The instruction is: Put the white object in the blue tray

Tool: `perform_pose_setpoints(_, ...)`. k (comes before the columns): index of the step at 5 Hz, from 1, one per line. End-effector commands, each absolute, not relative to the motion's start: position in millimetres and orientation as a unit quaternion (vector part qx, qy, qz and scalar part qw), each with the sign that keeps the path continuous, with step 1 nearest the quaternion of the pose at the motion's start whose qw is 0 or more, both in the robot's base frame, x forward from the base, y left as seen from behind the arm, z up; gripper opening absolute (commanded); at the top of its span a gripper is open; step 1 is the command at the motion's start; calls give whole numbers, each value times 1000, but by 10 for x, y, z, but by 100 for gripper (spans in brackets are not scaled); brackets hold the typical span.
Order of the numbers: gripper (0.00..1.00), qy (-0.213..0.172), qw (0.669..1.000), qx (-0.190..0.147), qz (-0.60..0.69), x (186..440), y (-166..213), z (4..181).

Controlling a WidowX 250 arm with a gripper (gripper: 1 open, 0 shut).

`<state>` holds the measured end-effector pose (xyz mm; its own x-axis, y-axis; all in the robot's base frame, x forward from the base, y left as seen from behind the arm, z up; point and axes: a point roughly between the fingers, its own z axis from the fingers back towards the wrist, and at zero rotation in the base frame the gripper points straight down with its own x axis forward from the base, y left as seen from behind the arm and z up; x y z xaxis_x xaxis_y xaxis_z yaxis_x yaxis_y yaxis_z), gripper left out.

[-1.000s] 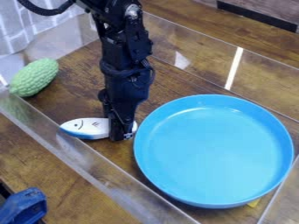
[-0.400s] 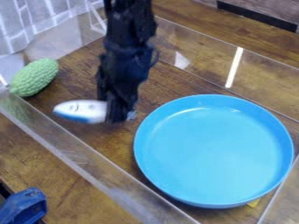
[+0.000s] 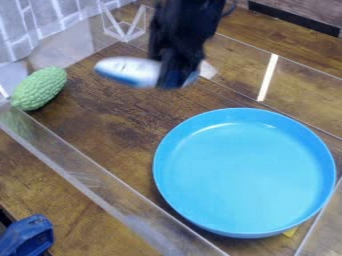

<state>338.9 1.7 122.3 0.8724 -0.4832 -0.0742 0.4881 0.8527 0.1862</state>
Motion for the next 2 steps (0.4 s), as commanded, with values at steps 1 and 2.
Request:
perform_pose_setpoints(1, 0, -45, 965, 114, -233, 3385, 26, 1557)
perform_pose_setpoints(2, 0, -49, 970, 120, -205, 3251, 44, 1575)
